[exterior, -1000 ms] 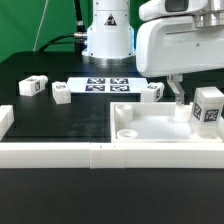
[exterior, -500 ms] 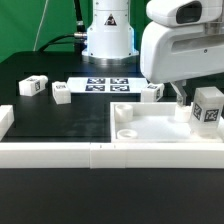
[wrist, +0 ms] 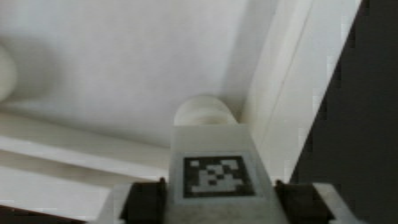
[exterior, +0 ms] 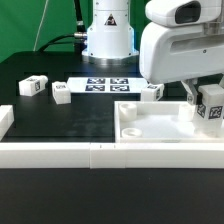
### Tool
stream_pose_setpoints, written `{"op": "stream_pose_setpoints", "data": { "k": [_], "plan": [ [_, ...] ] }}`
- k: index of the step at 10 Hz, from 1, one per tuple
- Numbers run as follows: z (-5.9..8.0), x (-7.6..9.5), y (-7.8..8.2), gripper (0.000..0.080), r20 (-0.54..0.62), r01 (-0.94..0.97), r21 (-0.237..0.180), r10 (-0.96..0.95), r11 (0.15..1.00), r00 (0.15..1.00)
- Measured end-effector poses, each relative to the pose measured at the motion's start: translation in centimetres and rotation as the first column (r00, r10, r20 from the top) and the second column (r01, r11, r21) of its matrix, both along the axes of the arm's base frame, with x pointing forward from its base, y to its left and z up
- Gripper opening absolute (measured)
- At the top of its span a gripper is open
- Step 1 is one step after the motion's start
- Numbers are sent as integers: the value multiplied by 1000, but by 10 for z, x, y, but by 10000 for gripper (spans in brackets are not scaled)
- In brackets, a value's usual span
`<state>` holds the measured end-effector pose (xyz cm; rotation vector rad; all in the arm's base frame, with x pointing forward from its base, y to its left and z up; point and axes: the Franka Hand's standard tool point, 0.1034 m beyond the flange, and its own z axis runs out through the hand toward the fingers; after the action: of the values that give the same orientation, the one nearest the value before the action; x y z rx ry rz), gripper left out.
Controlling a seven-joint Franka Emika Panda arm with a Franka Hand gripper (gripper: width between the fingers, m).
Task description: Assemble one leg
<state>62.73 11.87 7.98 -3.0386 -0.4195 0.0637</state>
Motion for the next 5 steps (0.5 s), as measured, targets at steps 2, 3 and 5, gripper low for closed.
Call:
{"op": "stream_pose_setpoints", "data": {
  "k": [2, 3, 5],
  "plan": [
    [0, 0, 0, 291, -3, 40, -1, -40, 999, 999],
    [0, 0, 0, 291, -3, 46, -1, -46, 999, 999],
    [-2, -1, 1, 291, -3, 271, 6, -271, 963, 963]
  ]
}}
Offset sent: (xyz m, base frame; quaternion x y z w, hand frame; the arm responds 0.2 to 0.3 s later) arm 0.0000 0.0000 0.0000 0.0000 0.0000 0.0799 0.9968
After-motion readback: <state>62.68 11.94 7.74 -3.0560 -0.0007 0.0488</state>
